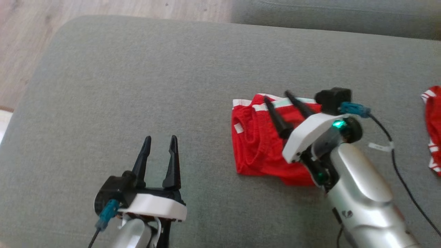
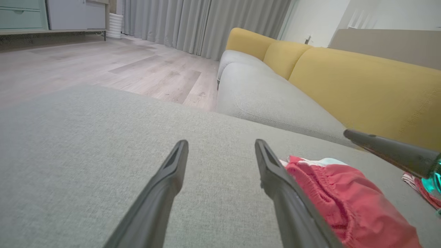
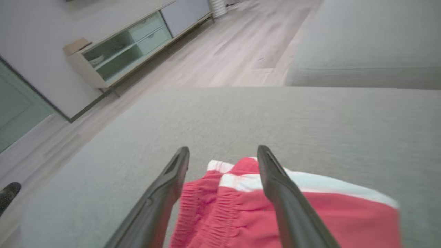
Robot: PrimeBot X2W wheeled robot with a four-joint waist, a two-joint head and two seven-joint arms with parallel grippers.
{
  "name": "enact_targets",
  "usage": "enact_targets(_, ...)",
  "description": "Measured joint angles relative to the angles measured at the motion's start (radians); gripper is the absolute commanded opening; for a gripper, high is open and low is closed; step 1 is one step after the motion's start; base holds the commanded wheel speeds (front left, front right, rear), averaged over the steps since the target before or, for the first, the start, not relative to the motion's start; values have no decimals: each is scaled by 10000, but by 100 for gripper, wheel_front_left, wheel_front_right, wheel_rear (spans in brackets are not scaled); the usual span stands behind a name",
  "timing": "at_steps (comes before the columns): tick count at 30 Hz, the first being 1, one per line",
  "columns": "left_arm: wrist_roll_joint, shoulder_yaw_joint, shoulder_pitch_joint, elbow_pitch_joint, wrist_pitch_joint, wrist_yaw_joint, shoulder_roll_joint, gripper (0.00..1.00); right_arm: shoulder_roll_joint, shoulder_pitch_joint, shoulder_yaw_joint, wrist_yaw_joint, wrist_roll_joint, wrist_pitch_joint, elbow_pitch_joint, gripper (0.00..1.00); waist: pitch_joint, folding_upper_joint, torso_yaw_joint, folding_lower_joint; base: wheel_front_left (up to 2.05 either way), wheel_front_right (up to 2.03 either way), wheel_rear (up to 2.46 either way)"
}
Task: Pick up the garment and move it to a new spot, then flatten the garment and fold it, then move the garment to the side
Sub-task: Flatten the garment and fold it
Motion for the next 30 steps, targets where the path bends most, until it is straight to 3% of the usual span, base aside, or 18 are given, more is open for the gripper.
enact_targets(6,8,221,-180,-13,0,13,113,100,-2,307,-1438,0,-1837,-1258,-614,100,-231,0,-404,0,0,0,0)
enact_targets(13,107,364,-31,121,-2,190,286,100,8,2311,-2947,0,-2297,-2100,-1459,100,-645,0,-801,-1,0,0,0)
enact_targets(22,107,805,1284,201,-4,378,485,100,132,4439,-3407,0,-2343,-2959,-2830,100,-1124,0,-1009,-2,0,0,0)
enact_targets(30,109,892,1553,171,-4,380,562,100,146,5096,-3379,0,-2347,-3060,-2913,100,-1239,0,-1030,-1,0,0,0)
